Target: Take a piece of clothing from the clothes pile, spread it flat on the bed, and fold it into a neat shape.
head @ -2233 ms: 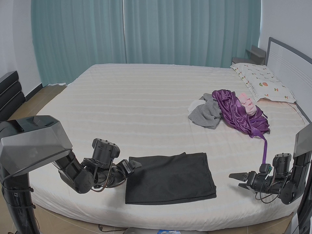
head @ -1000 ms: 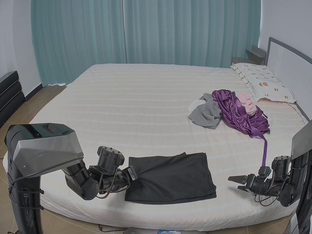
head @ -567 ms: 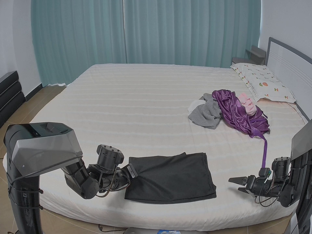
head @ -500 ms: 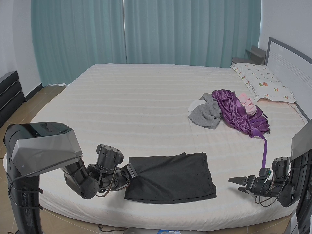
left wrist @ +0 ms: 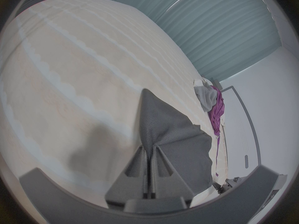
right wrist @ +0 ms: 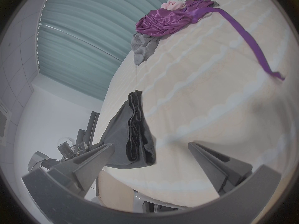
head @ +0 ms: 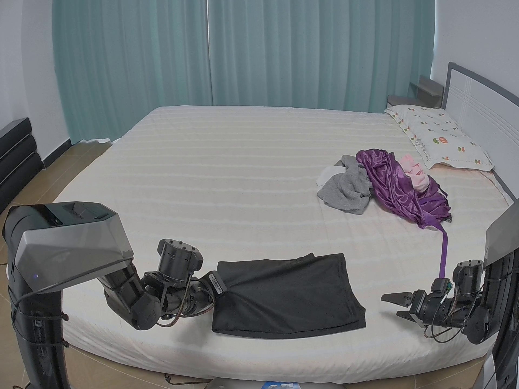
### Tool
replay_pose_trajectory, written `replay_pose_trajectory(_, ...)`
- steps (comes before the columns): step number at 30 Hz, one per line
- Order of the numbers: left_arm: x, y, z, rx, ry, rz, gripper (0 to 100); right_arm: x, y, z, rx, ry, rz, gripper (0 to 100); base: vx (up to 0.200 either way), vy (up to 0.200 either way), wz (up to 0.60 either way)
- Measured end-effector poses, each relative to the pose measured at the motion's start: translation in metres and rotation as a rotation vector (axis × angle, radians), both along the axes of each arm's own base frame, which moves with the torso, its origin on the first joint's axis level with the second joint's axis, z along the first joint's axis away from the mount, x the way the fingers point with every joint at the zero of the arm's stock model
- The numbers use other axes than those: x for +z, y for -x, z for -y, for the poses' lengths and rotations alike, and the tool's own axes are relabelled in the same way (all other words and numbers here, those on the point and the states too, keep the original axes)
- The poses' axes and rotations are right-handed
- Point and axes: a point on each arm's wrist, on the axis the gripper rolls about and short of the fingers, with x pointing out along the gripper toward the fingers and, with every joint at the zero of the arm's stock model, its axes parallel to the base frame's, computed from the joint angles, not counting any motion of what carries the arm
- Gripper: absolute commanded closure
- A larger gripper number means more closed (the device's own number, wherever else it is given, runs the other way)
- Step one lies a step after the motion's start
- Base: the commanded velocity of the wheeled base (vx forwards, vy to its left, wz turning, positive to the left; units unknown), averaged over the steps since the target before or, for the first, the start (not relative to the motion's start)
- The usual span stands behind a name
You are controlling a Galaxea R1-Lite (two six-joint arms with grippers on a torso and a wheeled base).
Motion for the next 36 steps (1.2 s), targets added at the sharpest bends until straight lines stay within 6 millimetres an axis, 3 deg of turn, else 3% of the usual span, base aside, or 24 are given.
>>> replay_pose_trajectory(36, 0.008, -0.008, -0.022, 0.068, 0.011, 0.016, 100, 0.002, -0.002, -0.003, -0.007, -0.015, 0.004, 0, 0.0, 0.2, 0.0)
